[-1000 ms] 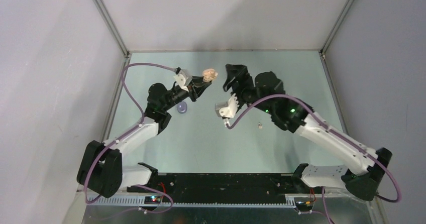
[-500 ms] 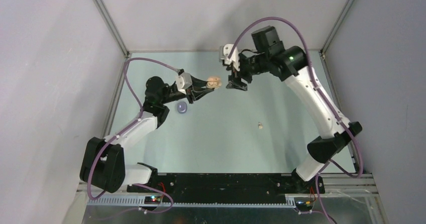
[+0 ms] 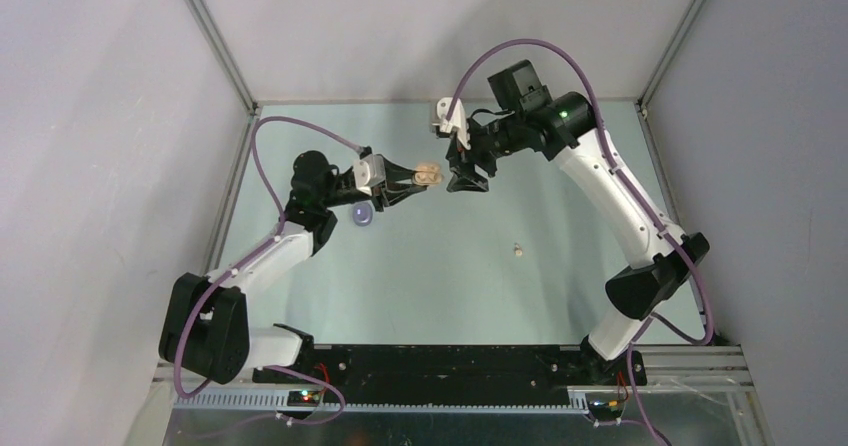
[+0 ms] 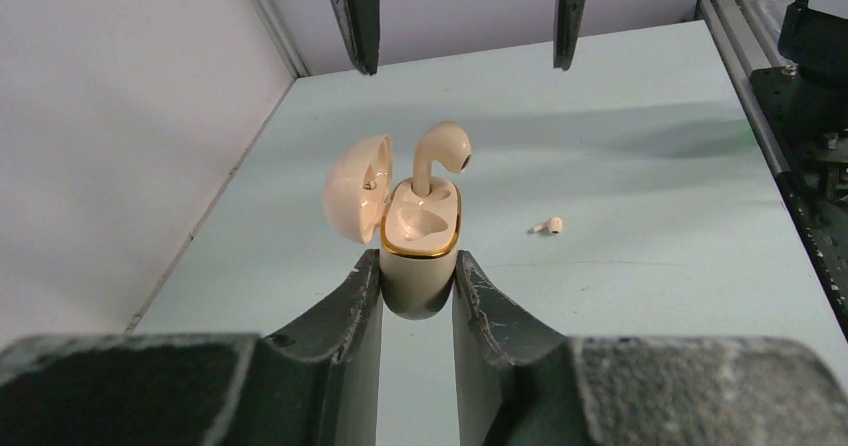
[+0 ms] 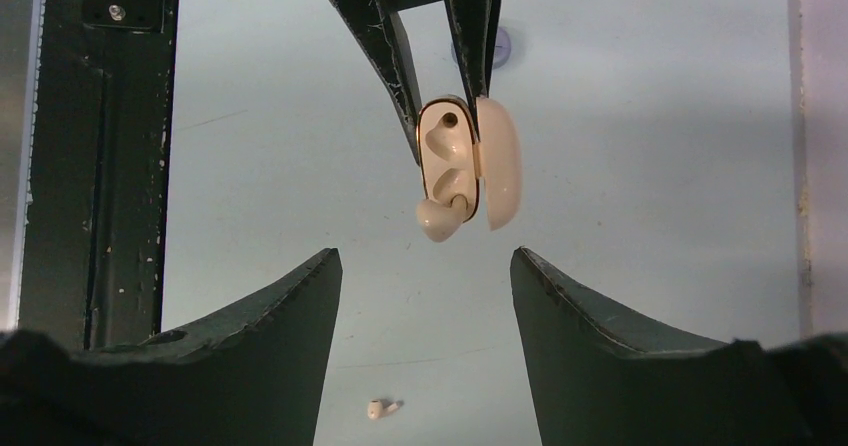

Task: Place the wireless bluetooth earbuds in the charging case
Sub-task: Place the earbud in the charging case.

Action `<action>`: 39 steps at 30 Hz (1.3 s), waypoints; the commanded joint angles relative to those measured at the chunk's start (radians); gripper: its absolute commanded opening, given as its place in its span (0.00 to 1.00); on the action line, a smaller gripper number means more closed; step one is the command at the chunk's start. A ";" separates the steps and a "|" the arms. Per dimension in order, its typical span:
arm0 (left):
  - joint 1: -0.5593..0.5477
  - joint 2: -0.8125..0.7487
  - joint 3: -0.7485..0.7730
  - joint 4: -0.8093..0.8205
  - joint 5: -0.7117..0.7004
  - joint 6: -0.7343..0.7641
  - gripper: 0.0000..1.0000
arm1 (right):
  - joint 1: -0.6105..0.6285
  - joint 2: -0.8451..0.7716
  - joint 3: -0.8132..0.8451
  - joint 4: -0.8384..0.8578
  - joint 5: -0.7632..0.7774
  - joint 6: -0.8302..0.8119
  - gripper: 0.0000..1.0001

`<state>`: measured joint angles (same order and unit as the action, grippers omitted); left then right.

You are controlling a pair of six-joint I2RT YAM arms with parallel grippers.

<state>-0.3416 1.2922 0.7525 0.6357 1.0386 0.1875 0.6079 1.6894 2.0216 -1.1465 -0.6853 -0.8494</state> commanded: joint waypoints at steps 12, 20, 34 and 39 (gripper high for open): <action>-0.002 -0.034 0.039 -0.018 0.042 0.078 0.00 | 0.023 0.062 0.020 0.047 0.080 0.013 0.65; -0.004 -0.035 0.044 -0.033 0.045 0.096 0.00 | 0.020 0.094 0.021 0.080 0.100 0.025 0.64; -0.004 -0.024 0.057 -0.056 0.051 0.123 0.00 | 0.024 0.118 0.030 0.089 0.099 0.037 0.63; -0.004 -0.025 0.057 -0.057 0.056 0.140 0.00 | 0.023 0.141 0.061 0.076 0.091 0.058 0.63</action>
<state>-0.3428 1.2896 0.7631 0.5579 1.0611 0.2897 0.6304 1.8053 2.0281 -1.0874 -0.5911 -0.8192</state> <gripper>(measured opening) 0.296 0.633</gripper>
